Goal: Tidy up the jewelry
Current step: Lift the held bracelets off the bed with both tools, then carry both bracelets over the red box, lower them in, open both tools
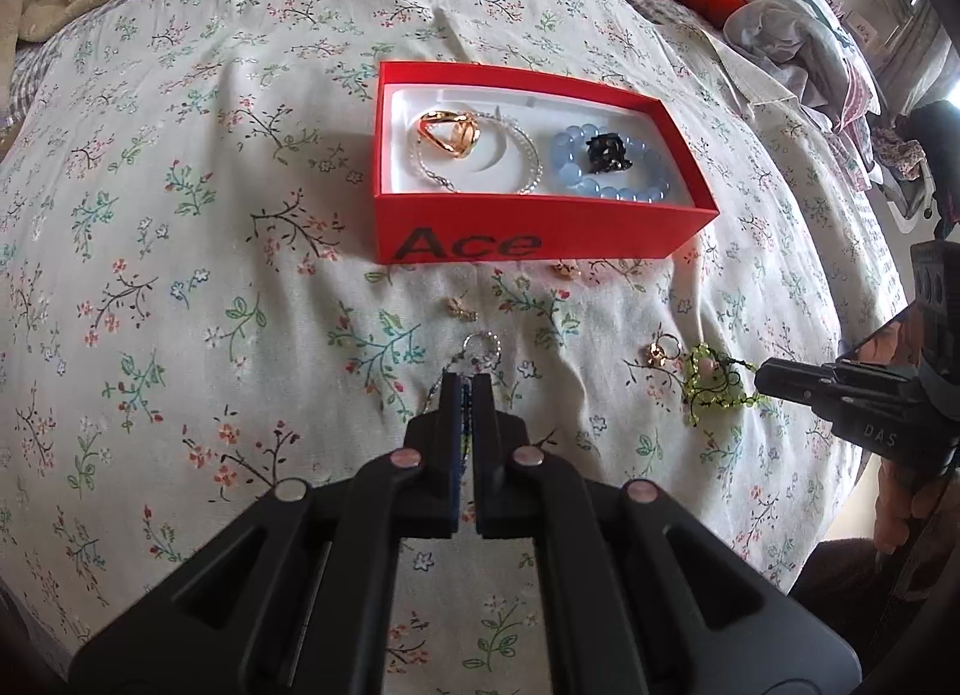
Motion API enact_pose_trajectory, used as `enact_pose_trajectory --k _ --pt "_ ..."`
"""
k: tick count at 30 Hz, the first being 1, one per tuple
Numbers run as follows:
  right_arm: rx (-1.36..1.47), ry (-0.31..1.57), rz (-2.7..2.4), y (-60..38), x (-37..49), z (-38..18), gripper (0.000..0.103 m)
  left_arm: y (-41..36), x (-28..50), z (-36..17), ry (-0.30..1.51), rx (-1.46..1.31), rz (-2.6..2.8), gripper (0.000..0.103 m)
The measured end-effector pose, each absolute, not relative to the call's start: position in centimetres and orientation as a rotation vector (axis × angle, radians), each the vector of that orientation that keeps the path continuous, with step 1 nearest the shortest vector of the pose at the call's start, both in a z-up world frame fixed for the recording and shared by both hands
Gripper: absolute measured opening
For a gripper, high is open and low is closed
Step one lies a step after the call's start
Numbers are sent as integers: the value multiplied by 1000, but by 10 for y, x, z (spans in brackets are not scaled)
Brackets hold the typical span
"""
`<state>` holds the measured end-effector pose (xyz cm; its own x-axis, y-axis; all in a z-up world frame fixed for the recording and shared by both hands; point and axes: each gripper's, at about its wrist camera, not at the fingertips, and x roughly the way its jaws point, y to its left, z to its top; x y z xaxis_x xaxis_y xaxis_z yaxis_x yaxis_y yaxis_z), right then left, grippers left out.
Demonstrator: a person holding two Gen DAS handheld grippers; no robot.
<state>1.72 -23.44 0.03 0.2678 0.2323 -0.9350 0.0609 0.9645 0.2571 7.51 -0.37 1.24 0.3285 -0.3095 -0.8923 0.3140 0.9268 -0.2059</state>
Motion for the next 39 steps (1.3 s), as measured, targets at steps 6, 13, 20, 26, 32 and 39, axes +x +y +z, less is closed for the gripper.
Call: enact_pose_trajectory --k 6,13,20,26,32,39 --pt "286 1269 119 -245 19 8 7 5 79 19 1165 -30 -394 4" --pt "336 1169 162 -239 28 43 7 -6 81 45 1104 -65 -443 3" --pt "366 1036 205 -226 49 73 7 -20 95 74 996 -157 -532 4" --pt "392 947 221 -213 67 86 7 -30 114 76 970 -239 -571 4" --pt "442 893 226 -210 84 89 7 -35 131 70 957 -299 -571 4" --pt "458 901 279 -195 106 78 7 -30 147 53 979 -207 -437 4"
